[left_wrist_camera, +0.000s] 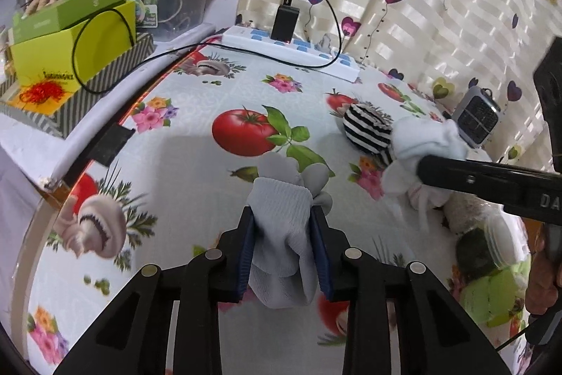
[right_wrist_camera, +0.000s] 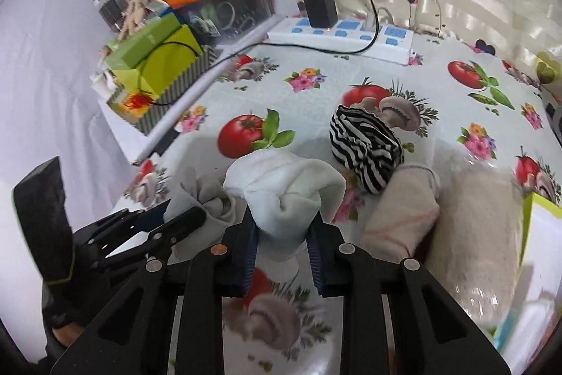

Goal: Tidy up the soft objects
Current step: 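Carry the grey-white sock with the left gripper while the right carries the white sock toward the box, then lower both socks into the lime-green box and open both grippers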

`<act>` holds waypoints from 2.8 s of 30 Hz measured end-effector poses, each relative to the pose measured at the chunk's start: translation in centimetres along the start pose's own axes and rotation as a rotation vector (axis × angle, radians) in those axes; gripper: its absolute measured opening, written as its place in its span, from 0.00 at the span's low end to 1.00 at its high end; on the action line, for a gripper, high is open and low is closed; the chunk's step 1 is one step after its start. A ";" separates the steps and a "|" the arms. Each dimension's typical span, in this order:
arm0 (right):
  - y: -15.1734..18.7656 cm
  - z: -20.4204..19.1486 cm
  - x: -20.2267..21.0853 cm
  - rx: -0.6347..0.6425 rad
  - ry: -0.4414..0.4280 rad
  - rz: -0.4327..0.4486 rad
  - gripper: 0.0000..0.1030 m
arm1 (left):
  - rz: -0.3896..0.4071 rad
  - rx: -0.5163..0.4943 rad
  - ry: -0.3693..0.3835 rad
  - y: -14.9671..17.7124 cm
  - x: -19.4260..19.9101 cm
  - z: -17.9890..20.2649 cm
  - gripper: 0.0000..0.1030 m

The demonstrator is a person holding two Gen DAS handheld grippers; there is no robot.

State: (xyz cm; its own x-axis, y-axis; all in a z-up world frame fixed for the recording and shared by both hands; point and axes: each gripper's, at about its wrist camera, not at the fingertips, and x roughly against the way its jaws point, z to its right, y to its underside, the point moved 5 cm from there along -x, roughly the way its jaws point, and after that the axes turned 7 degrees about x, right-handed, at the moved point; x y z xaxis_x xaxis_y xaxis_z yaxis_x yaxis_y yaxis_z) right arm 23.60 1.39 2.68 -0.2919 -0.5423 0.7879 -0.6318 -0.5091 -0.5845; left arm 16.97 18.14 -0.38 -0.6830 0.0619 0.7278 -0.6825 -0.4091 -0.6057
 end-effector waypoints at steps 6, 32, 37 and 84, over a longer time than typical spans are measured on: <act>2.0 -0.9 3.7 0.001 -0.045 0.080 0.26 | 0.032 0.011 0.004 0.9 2.7 0.5 0.28; 9.9 2.5 18.0 -0.105 0.048 0.396 0.26 | 0.080 -0.177 0.140 2.9 9.2 11.8 0.28; 11.9 5.7 20.6 -0.193 0.101 0.437 0.26 | 0.088 -0.222 0.186 3.1 10.1 14.6 0.28; 14.5 21.2 15.5 -0.422 0.283 0.298 0.39 | -0.023 -0.416 0.353 3.7 3.7 28.8 0.28</act>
State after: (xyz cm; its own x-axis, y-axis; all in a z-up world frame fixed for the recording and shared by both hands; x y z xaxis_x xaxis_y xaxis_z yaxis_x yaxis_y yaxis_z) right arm 25.09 -28.54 2.26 -0.6445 -0.3925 0.6562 -0.7071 -0.0205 -0.7068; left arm 19.38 -9.32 9.35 -0.6638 0.3981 0.6332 -0.6945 -0.0137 -0.7194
